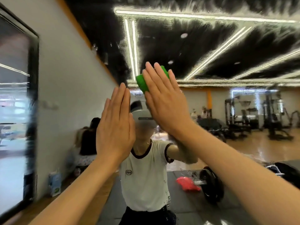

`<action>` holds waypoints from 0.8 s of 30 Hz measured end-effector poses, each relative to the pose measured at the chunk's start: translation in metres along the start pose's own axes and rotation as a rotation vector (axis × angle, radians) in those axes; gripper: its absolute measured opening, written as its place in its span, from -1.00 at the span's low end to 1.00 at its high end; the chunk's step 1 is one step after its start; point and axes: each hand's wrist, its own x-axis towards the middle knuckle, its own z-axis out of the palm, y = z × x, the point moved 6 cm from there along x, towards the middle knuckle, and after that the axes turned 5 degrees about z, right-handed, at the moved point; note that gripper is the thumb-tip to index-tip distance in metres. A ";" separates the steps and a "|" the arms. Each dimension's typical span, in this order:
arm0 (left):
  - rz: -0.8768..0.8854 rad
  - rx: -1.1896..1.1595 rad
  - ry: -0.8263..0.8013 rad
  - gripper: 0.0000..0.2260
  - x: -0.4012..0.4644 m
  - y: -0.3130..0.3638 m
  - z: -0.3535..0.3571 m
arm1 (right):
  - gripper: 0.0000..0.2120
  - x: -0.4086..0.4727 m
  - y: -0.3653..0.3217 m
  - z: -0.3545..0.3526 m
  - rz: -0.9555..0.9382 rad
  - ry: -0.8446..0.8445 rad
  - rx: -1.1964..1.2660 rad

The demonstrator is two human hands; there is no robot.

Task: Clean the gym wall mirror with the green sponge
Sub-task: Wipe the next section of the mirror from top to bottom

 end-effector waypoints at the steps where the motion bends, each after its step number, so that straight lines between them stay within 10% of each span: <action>1: -0.001 -0.001 -0.002 -0.48 0.000 0.000 0.000 | -0.50 -0.004 0.018 -0.006 0.015 -0.035 0.022; 9: 0.038 -0.122 -0.058 -0.48 -0.010 -0.025 -0.028 | -0.45 -0.043 0.124 -0.044 0.727 0.047 -0.055; 18: -0.138 0.059 -0.048 -0.47 -0.027 -0.090 -0.055 | -0.48 0.014 -0.034 -0.002 -0.061 -0.123 0.005; 24: -0.127 0.061 -0.015 -0.46 -0.030 -0.094 -0.050 | -0.46 -0.042 0.086 -0.039 0.597 -0.008 -0.029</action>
